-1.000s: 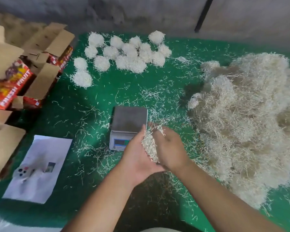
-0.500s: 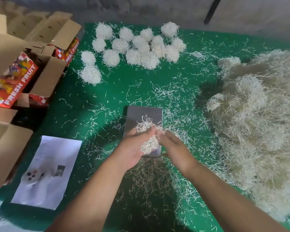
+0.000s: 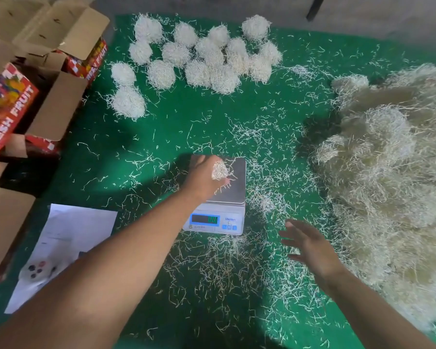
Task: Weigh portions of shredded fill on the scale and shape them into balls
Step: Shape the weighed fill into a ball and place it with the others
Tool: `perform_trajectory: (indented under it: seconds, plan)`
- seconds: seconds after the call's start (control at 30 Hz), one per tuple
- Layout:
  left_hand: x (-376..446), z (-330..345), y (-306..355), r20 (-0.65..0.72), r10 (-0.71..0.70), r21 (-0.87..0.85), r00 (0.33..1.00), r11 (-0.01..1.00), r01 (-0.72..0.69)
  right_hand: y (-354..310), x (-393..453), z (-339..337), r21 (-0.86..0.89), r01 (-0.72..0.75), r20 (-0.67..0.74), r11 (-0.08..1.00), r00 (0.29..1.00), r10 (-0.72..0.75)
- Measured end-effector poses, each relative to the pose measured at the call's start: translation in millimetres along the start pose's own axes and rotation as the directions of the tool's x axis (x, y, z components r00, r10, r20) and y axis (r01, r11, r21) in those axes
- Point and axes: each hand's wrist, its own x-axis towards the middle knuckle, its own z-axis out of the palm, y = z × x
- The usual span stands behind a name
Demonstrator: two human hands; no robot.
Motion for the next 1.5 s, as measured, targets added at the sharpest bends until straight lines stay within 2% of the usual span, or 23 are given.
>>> perform_trajectory:
  seconds: [0.13, 0.23, 0.3, 0.4, 0.47, 0.53, 0.93, 1.13, 1.5]
  plan:
    - [6, 9, 2, 0.131, -0.058, 0.182, 0.99, 0.983, 0.033, 14, 0, -12, -0.014, -0.03, -0.027, 0.999, 0.999, 0.03]
    - [1, 9, 5, 0.124, -0.115, 0.194, 0.986, 0.977, 0.089, 20, -4, -15, -0.041, -0.034, -0.012, 0.999, 0.999, 0.033]
    - [-6, 4, 4, 0.04, -0.12, 0.099, 0.992, 0.988, 0.115, 23, -7, -17, -0.054, -0.035, -0.003, 0.998, 0.999, 0.035]
    - [-22, -10, 3, -0.184, -0.131, -0.105, 0.974, 0.988, 0.113, 28, -10, -21, -0.067, -0.026, 0.004, 0.997, 1.0, 0.027]
    - [-38, -22, 0, -0.348, -0.105, -0.093, 0.931, 0.993, 0.077, 31, -11, -24, -0.066, -0.02, 0.028, 0.998, 0.999, 0.021]
    - [-56, -31, -2, -0.418, -0.052, -0.018, 0.907, 0.999, 0.049, 34, -11, -28, -0.054, -0.024, 0.054, 0.998, 0.998, 0.027]
    - [-123, -33, -1, -0.455, -0.071, -0.001, 0.888, 0.997, 0.08, 41, -19, -31, -0.065, 0.002, 0.146, 0.998, 0.989, 0.008]
    - [-129, -29, 1, -0.459, -0.091, 0.029, 0.884, 0.993, 0.117, 48, -26, -37, -0.049, -0.004, 0.161, 0.999, 0.987, 0.012]
    - [-115, -20, 0, -0.422, -0.098, -0.027, 0.901, 0.995, 0.095, 59, -30, -45, -0.067, 0.01, 0.173, 0.998, 0.985, 0.001]
